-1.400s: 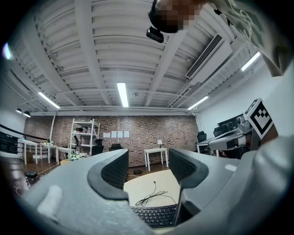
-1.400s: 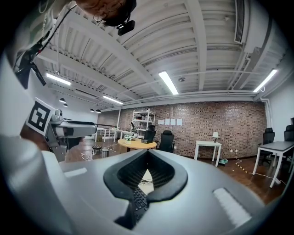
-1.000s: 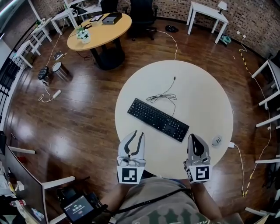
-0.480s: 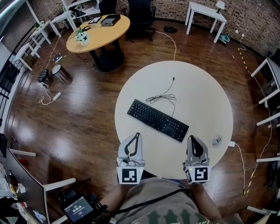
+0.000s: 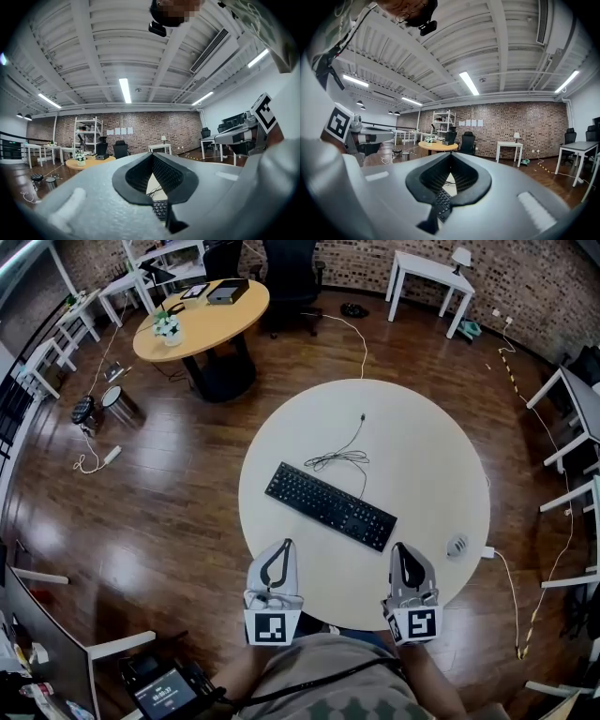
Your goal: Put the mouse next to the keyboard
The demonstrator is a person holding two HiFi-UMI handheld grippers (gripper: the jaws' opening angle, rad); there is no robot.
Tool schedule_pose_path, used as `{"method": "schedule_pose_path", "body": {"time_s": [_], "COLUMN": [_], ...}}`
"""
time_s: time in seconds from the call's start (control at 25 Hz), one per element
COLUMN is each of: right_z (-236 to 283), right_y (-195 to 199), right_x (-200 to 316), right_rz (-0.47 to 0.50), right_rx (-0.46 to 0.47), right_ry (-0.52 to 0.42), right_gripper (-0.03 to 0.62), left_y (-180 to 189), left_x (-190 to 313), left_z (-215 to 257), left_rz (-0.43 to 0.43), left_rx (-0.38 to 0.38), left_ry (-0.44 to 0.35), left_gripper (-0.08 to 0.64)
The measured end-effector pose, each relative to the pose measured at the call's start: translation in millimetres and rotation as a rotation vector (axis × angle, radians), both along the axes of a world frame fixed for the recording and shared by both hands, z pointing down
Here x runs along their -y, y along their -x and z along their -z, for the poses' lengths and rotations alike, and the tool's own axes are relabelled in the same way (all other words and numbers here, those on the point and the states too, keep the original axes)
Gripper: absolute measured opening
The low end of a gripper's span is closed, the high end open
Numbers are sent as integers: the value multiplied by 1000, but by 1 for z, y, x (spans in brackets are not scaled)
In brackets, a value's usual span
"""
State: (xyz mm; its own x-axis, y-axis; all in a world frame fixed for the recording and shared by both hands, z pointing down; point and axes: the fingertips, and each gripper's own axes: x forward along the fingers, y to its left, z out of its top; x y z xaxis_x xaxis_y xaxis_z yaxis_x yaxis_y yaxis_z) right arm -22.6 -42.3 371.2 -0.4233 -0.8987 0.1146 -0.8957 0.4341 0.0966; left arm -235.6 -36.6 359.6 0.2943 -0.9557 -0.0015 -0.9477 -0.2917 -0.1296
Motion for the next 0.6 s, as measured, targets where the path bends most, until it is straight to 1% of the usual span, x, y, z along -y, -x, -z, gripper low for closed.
{"method": "schedule_pose_path", "body": {"time_s": [0.04,0.16,0.28,0.4,0.6], "right_z": [2,9,9,8,17], "right_y": [3,9,14,26,42], "right_x": [-2,-7,-5,-6,-7], "right_rz": [2,11,-4,-19,-15], "right_rx": [2,-4,-9,-18,-19], "right_ry": [-2,-10,-18,-9,-14], "right_gripper": [5,5,5,5,5], "left_y": [2,7,13,20,30], "left_x": [-1,-5,-1,0,1], "left_z": [0,-2,-8,-9,-3], "left_rz": [-8,-7,4,-34,-30], "left_rx": [18,18,-37,7,-11], "left_ry": [1,9,38,36,31], "left_gripper": [2,2,2,2,2]}}
